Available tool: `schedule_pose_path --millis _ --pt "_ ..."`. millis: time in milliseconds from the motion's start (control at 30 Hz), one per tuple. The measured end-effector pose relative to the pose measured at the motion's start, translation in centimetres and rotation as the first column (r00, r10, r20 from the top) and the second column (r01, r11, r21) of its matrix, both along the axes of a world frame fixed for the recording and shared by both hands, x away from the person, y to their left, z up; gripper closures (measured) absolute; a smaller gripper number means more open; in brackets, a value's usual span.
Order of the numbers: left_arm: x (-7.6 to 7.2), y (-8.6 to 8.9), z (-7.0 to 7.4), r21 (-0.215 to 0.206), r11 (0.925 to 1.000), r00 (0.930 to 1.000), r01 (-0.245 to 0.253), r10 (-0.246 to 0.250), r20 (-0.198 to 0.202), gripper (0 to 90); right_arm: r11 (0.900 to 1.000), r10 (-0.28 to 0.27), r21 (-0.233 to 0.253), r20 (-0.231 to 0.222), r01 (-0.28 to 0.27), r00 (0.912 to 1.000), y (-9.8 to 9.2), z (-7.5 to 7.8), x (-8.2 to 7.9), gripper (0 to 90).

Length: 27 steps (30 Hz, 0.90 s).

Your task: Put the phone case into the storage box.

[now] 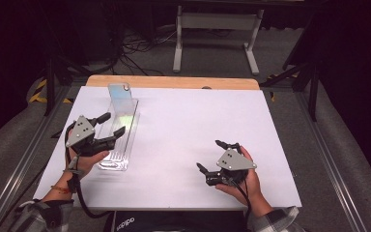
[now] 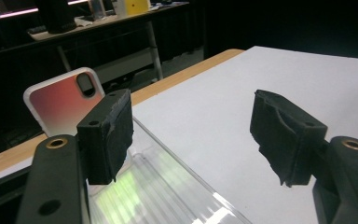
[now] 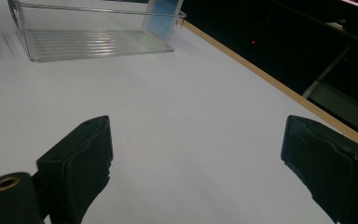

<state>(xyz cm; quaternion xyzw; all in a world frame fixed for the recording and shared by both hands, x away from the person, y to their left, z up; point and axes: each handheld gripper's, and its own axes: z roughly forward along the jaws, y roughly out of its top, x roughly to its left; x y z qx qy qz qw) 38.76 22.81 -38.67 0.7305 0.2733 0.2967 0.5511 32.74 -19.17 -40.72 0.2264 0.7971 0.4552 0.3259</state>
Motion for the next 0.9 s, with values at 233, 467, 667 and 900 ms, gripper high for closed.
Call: schedule_pose_path --millis 233,467,667,900 --pt "-0.6 -0.4 -0.1 0.002 0.9998 0.9998 0.018 -0.018 0.001 28.1 1.000 -0.006 0.003 0.007 0.005 1.0000 0.0 0.0 0.0 9.2" --pt "-1.3 -0.7 -0.2 0.005 0.9994 0.9993 0.035 -0.035 0.013 24.4 1.000 -0.007 0.004 0.009 0.007 0.9999 0.0 0.0 0.0 9.2" --pt "-1.9 -1.1 -0.3 0.007 0.9986 0.9982 0.052 -0.052 0.029 22.8 1.000 -0.006 0.008 0.025 0.005 0.9997 0.0 0.1 -0.2 9.2" --pt "-2.8 -1.5 -0.3 0.011 0.9978 0.9971 0.066 -0.066 0.037 18.0 1.000 0.002 0.012 0.028 -0.003 0.9996 0.0 0.2 -0.3 9.2"
